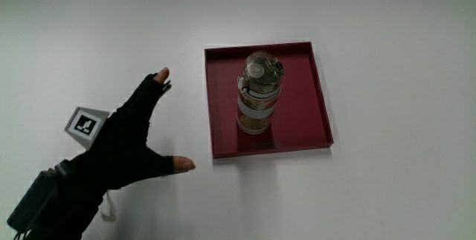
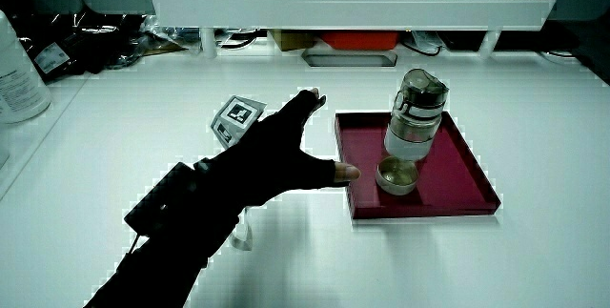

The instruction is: Pick bottle

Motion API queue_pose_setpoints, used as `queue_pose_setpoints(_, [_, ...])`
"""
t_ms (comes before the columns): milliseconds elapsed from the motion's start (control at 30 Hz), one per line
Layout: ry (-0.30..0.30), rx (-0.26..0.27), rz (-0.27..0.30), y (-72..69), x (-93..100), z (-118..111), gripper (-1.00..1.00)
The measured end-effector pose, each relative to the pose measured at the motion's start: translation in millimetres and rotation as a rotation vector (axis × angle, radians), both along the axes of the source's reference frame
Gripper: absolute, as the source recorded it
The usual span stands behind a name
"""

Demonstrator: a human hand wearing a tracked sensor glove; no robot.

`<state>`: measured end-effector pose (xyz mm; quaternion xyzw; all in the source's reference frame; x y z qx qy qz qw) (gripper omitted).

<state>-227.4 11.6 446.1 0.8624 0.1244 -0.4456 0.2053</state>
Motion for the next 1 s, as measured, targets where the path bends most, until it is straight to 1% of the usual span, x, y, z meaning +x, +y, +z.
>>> queue_pose_setpoints(33, [-0.017,-0.068,-0.028,-0.5,3.8,-1,0.00])
queue_pose_setpoints(67, [0.006,-0.100,-0.038,-1.9,7.7,-1,0.00])
queue_pose_setpoints(100, [0.042,-0.075,-0.029,-4.1,11.2,1,0.00])
queue_pose_setpoints(133, [0.047,-0.099,-0.047,-4.8,15.3,-1,0.00])
queue_pose_setpoints(167, [0.088,-0.117,-0.055,-5.4,20.5,-2,0.00])
queue_pose_setpoints(200, [0.011,-0.115,-0.053,-6.3,21.8,1,0.00])
queue_pose_setpoints(233, [0.039,-0.139,-0.060,-7.0,25.8,2,0.00])
queue_pose_setpoints(267, [0.039,-0.174,-0.073,-7.9,30.7,0,0.00])
queue_pose_setpoints(300, [0.051,-0.167,-0.066,-9.6,34.3,2,0.00])
queue_pose_setpoints(333, [0.035,-0.194,-0.080,-10.7,38.0,2,0.00])
queue_pose_setpoints(367, [0.035,-0.200,-0.077,-12.7,41.6,3,0.00])
queue_pose_setpoints(400, [0.029,-0.233,-0.091,-13.5,43.9,4,0.00])
queue_pose_setpoints(467, [0.056,-0.224,-0.090,-17.1,48.0,11,0.00])
queue_pose_setpoints(500, [0.081,-0.210,-0.093,-18.3,50.5,14,0.00])
queue_pose_setpoints(533, [0.084,-0.218,-0.101,-19.2,53.1,16,0.00])
queue_pose_setpoints(567, [0.111,-0.222,-0.108,-20.0,55.3,20,0.00])
queue_pose_setpoints(600, [0.099,-0.241,-0.120,-20.5,58.2,22,0.00])
queue_pose_setpoints(633, [0.130,-0.233,-0.113,-21.6,61.8,23,0.00])
queue_pose_setpoints(667, [0.116,-0.235,-0.115,-22.7,64.2,26,0.00])
queue_pose_setpoints(700, [0.110,-0.202,-0.100,-24.5,67.5,28,0.00])
queue_pose_setpoints(733, [0.125,-0.200,-0.098,-25.7,70.6,31,0.00])
queue_pose_setpoints(800, [0.109,-0.213,-0.101,-27.4,76.0,35,0.00])
queue_pose_setpoints(833, [0.105,-0.205,-0.101,-28.3,78.4,38,0.00])
queue_pose_setpoints(867, [0.121,-0.209,-0.103,-28.8,81.6,39,0.00])
queue_pose_setpoints(900, [0.143,-0.197,-0.092,-30.0,84.4,44,0.00])
queue_pose_setpoints(933, [0.134,-0.199,-0.093,-30.6,87.0,46,0.00])
queue_pose_setpoints(1000, [0.137,-0.207,-0.097,-31.1,92.5,48,0.00])
